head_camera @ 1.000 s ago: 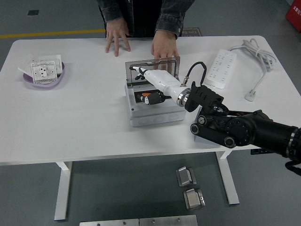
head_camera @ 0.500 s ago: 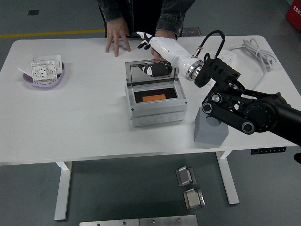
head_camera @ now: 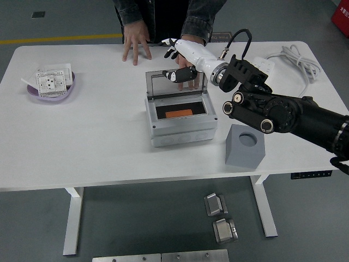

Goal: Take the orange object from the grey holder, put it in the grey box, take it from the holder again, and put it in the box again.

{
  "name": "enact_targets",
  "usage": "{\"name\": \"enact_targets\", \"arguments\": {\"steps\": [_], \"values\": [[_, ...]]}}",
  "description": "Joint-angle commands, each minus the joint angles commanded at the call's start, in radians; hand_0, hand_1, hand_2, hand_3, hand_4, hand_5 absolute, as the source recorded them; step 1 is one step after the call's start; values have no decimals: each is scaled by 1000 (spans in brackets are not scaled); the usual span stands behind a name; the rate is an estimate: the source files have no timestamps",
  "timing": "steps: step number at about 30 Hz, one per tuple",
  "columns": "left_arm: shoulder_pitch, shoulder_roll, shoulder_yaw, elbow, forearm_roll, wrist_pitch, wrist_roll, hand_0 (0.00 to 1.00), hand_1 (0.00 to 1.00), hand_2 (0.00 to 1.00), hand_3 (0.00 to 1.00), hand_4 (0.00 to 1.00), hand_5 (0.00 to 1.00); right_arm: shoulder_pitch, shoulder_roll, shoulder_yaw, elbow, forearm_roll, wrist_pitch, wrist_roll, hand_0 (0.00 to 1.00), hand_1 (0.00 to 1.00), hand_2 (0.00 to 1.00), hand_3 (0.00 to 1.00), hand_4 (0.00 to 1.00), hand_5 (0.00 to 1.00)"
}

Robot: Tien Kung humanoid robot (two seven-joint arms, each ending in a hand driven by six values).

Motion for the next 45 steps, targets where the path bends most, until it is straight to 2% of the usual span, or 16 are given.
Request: {"name": "enact_targets", "arguments": {"steps": [4,11,29,31,41,42,45], "values": [[-2,0,-1,-1,3,0,0,658,655,613,650,629,461,-6,10,-37,-36,72,-7,13,809,709,711,878,690,187],[-1,-3,-2,-1,7,0,0,658,655,613,651,629,460,-35,0,-42,-11,61,-13,18,821,716,713,881,688,194],[11,-11,-34,-3,24,0,-1,658,655,612,651,630,459,-134,-132,81,270,-233,-4,-51,819,713,709,878,677,214],[12,-11,-36,-3,25,0,-1,658,655,612,650,630,458,-147,-147,88,298,-252,-2,-59,806,706,707,878,683,245],[17,-14,-37,-2,23,-1,-1,658,655,612,649,630,457,-215,-184,113,364,-290,-1,-74,785,699,706,881,679,252],[17,-14,-37,-2,22,-1,-1,658,656,612,650,630,457,-225,-188,127,374,-302,1,-80,754,690,702,880,679,256],[17,-15,-35,-1,18,-1,-1,658,656,612,650,630,457,-256,-196,173,408,-339,2,-93,754,690,702,880,679,256]]}}
